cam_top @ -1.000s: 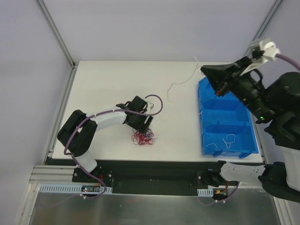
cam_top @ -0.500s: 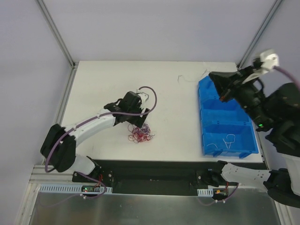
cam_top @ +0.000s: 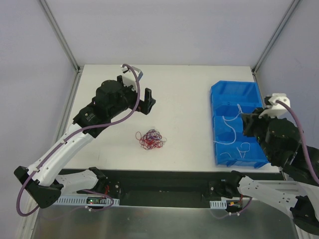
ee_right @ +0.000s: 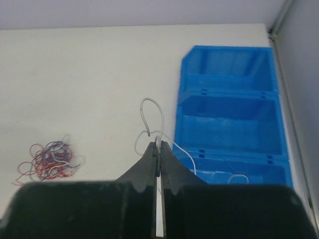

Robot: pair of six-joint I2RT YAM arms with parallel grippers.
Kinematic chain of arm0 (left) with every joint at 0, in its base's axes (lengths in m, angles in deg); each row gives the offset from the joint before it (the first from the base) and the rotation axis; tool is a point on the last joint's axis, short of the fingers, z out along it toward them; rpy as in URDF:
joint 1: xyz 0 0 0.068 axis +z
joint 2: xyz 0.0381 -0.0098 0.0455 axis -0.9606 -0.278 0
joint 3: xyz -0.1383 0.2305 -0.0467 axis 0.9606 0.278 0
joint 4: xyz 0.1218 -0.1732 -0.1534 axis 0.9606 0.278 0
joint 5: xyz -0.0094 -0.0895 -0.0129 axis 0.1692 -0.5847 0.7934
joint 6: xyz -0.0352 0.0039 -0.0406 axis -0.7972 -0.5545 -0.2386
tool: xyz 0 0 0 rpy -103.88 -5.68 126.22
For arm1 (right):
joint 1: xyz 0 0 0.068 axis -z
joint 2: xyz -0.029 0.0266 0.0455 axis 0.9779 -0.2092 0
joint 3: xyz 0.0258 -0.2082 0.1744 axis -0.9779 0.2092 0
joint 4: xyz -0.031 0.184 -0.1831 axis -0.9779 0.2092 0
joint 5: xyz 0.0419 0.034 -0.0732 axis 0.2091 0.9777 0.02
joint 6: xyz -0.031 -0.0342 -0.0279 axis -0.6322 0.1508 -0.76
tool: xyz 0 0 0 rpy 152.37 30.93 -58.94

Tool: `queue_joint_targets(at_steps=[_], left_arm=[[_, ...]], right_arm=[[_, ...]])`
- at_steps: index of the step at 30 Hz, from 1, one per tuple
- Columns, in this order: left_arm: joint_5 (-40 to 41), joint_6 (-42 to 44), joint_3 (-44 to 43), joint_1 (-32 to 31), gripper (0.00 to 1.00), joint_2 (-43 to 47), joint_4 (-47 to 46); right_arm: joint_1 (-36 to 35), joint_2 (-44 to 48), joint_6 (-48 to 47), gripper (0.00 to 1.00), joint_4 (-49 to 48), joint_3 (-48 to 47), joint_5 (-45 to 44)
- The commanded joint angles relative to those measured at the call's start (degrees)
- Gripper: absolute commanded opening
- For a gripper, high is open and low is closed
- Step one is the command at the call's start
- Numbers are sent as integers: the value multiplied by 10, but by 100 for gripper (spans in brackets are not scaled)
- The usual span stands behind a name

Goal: Untangle the cables

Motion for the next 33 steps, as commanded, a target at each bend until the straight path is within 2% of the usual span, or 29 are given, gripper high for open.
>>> queue_joint_targets(at_steps=[1,5,9,13,15,21,24,26,28,29,30,33], left_arm=[[-40,18,-15,-1,99,1,-20],[-48,34,28,-1,99,15,-35],[-23,42,98,0,99,35,-75],[-28,41,110,-8,99,48,-85],[-37,38,113,-8,99,51,-88],[-21,47,122,-16,99,58,-93],[-6,48,127,-25,99,59,-97],[2,59,128,-29,99,59,-98],[-4,58,129,-33,99,59,-98],[-8,57,131,-34,99,59,-100],[-3,66,133,-38,99,56,-103],[5,75,136,-41,99,43,-104]], right_arm=[[6,19,98,0,120,-2,-165],[7,43,160,0,198,1,-213],[7,57,237,0,276,16,-256],[7,58,358,0,370,43,-272],[9,50,439,0,432,65,-261],[84,29,542,0,427,153,-121],[147,-7,522,0,411,186,-64],[205,-18,469,0,374,202,-23],[274,-2,394,2,295,224,31],[317,4,362,4,258,239,60],[421,-1,302,6,203,269,132],[537,-23,242,8,134,318,250]])
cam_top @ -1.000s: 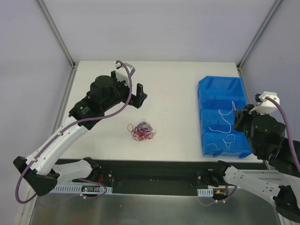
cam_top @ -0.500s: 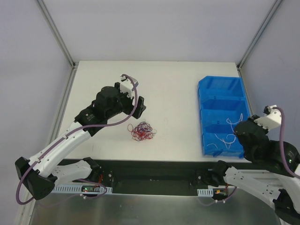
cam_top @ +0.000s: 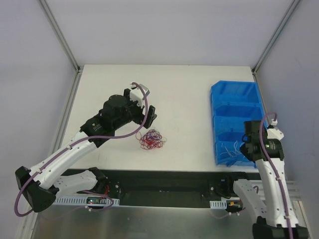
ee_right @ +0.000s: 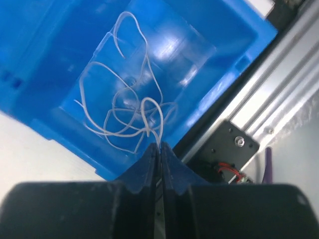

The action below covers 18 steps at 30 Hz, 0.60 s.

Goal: Untangle the cables

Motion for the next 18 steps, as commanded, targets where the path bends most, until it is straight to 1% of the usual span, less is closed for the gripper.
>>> queue_joint_targets(at_steps=[1,3,4,5,6,7,10,12,14,15,16,18], left_arm=[[17,26,5,-10,99,-12,-24],[28,29,4,-12,99,-28,-23],[30,31,4,-12,99,-35,-21],[32,30,1,-12,99,-39,-19],[29,25,-1,-12,99,-39,-18],[21,23,-2,-12,99,-40,-18],[2,17,0,-14,99,-38,-18],[4,17,-4,-14,99,-44,-16],[1,13,-6,-14,99,-46,-14],[-2,12,-5,-14,99,-45,-14],[0,10,-4,-14,99,-45,-14],[6,12,-5,-14,99,-52,-14]], right_arm=[[137,-15,-146,10,-103,59,220],[151,-7,-149,18,-122,71,231],[151,-5,-159,27,-131,69,230],[151,-3,-169,32,-136,64,227],[151,-1,-178,42,-139,60,222],[150,1,-184,47,-140,53,219],[151,18,-207,51,-163,47,251],[149,30,-216,52,-172,46,266],[141,35,-228,53,-205,59,311],[129,36,-232,53,-222,63,346],[106,32,-233,53,-242,66,360],[37,23,-226,54,-290,72,375]])
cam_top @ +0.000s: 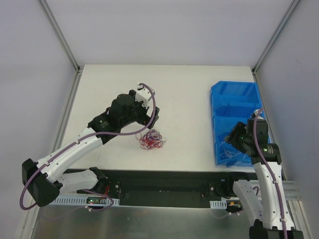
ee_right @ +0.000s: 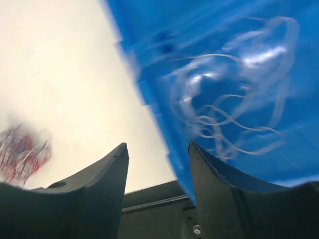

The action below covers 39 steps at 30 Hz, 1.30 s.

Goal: Untangle the cables

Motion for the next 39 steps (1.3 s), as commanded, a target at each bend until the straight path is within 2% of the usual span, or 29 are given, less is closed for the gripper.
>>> queue_joint_targets(at_steps=[1,4,8,13,16,19,24,26,28,30,39], left_arm=[[-2,-1,-9,-6,99,-8,-10],[-6,-3,-8,-6,99,-15,-11],[5,4,-7,-6,98,-25,-10],[30,7,-5,-6,96,-24,-11],[59,9,-3,-6,95,-18,-10],[77,7,-2,-5,93,-7,-10],[93,7,7,-5,91,11,-20],[100,9,10,-5,91,15,-24],[100,9,9,-6,91,15,-24],[89,7,8,-6,91,17,-24],[58,-1,5,-6,91,10,-23]], right_arm=[[-132,-20,-16,55,-125,2,78],[-259,-73,-1,57,-193,1,50],[-394,-168,20,57,-314,3,75],[-485,-312,71,56,-475,5,136],[-533,-378,110,50,-575,11,154],[-579,-428,105,43,-596,-18,125],[-588,-453,110,27,-571,-24,36],[-580,-453,121,24,-549,-17,12],[-573,-455,135,26,-548,-4,18],[-569,-460,141,32,-554,3,21],[-556,-511,144,35,-555,-13,21]])
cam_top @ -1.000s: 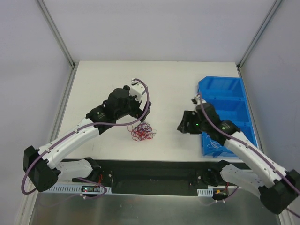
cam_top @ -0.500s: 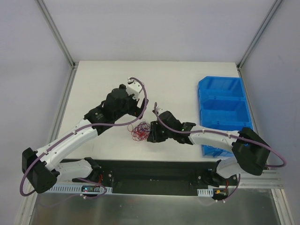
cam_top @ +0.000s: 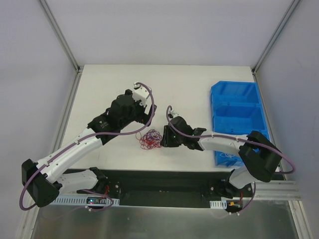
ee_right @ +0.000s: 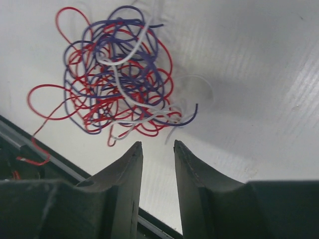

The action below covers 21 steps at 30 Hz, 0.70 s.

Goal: Untangle the cables

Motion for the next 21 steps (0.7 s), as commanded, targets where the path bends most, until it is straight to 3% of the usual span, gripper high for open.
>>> queue_joint_targets(at_steps=[1,13,16,21], left_arm=[[-20,-4,-2,-6,91,6,-18],[-33,-11,-1,-6,91,0,-18],[-36,-11,1,-6,91,-2,-19],[-60,-26,-1,-6,92,-24,-20]], right_arm=[[7,-33,14,35,-7,-14,-10],[7,-61,0,27,-9,-24,-34],[7,-61,0,21,-11,-22,-35],[7,-30,-8,2,-12,-3,-50]])
